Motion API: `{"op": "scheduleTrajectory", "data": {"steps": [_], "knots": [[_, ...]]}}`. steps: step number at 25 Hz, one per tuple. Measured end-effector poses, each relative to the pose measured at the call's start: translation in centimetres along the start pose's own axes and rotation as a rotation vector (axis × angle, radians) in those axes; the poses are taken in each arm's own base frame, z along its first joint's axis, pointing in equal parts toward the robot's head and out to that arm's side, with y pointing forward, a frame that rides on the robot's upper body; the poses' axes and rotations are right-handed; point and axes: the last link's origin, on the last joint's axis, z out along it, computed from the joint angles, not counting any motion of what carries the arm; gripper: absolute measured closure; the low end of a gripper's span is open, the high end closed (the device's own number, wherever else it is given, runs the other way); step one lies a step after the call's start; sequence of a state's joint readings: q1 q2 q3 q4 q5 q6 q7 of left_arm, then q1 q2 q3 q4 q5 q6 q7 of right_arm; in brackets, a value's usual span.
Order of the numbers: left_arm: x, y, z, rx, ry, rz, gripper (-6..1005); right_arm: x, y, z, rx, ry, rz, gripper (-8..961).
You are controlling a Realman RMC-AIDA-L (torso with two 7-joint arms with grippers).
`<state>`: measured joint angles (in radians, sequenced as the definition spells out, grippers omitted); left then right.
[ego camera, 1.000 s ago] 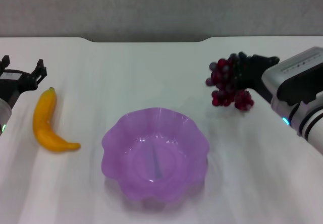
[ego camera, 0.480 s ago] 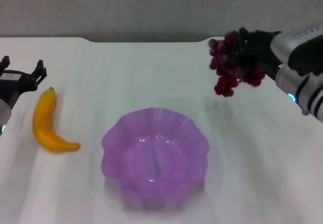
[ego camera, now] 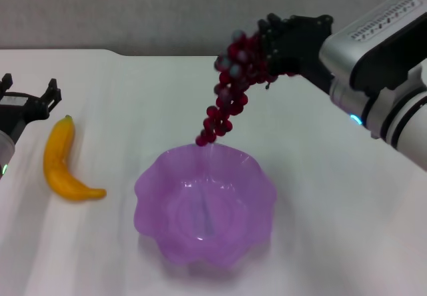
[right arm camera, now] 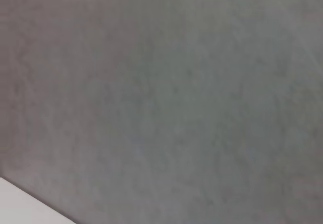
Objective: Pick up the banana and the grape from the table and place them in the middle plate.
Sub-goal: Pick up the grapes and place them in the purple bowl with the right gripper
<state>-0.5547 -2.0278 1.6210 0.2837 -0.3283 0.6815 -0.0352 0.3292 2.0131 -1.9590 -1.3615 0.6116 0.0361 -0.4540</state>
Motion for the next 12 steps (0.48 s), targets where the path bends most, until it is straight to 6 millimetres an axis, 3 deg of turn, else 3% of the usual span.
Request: {"op": "scheduleTrajectory", "data": {"steps": [12], "knots": [[0.2,0.1,0.2,-0.002,0.005,-0.002,122,0.5,4.9,0.4,-0.138,0.004,-0.039,872]]}}
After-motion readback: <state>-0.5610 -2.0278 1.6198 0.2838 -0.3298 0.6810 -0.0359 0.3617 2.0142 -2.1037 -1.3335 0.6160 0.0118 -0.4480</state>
